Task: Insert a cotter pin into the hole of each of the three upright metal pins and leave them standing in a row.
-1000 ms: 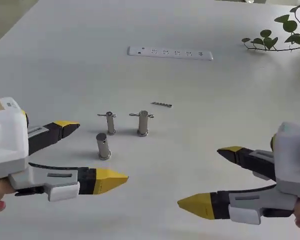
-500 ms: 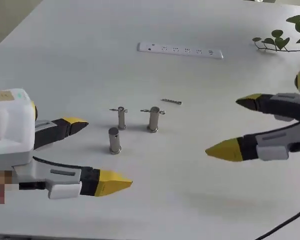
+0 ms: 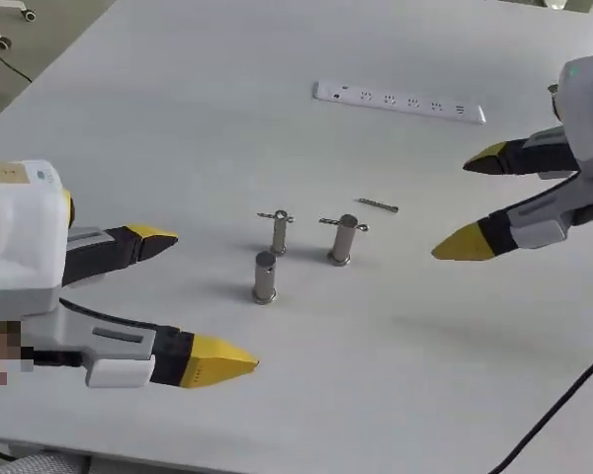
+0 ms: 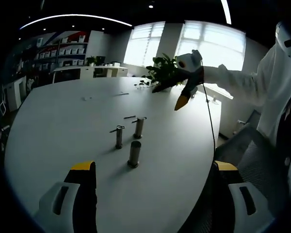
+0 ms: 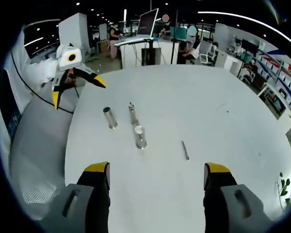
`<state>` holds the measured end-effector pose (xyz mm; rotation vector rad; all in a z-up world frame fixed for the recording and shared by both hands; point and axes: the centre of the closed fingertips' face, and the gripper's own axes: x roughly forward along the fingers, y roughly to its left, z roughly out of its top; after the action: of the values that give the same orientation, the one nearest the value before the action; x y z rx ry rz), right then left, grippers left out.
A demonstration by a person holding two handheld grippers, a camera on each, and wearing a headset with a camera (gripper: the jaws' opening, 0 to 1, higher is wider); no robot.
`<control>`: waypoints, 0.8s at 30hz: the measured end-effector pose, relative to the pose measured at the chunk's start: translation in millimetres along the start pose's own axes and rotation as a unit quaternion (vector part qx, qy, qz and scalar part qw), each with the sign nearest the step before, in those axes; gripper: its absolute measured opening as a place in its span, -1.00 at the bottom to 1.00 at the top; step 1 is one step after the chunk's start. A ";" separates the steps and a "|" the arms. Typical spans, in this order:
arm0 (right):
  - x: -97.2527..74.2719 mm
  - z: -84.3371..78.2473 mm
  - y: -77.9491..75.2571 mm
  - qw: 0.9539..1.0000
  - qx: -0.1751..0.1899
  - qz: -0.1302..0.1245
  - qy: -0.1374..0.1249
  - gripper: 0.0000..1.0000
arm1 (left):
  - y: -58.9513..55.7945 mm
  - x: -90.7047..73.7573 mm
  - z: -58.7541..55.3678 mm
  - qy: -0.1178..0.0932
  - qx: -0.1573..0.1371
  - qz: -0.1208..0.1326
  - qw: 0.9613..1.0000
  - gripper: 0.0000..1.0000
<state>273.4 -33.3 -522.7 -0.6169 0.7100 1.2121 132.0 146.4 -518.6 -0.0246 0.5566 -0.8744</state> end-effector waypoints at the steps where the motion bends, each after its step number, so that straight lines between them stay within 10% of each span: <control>1: 5.4 1.4 -3.0 1.000 -0.002 0.003 0.004 0.51 | 0.7 -1.6 -0.2 -0.001 -0.002 0.000 1.000 0.99; 6: 22.3 -4.9 -22.5 0.998 -0.029 0.010 0.047 0.20 | 2.8 -5.1 -3.6 0.006 -0.003 0.002 1.000 0.99; 17: 54.7 -1.0 -52.2 0.998 0.009 0.020 0.051 -0.43 | 9.3 -8.1 -11.4 0.012 -0.006 0.008 1.000 0.99; 24: 70.6 -9.6 -51.1 0.996 -0.011 0.029 0.086 -0.49 | 12.4 -8.7 -17.5 0.023 -0.011 0.009 1.000 0.99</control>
<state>335.0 -9.8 -580.6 -0.7292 0.8652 1.2324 128.3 164.4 -532.8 -0.0184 0.6087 -0.8523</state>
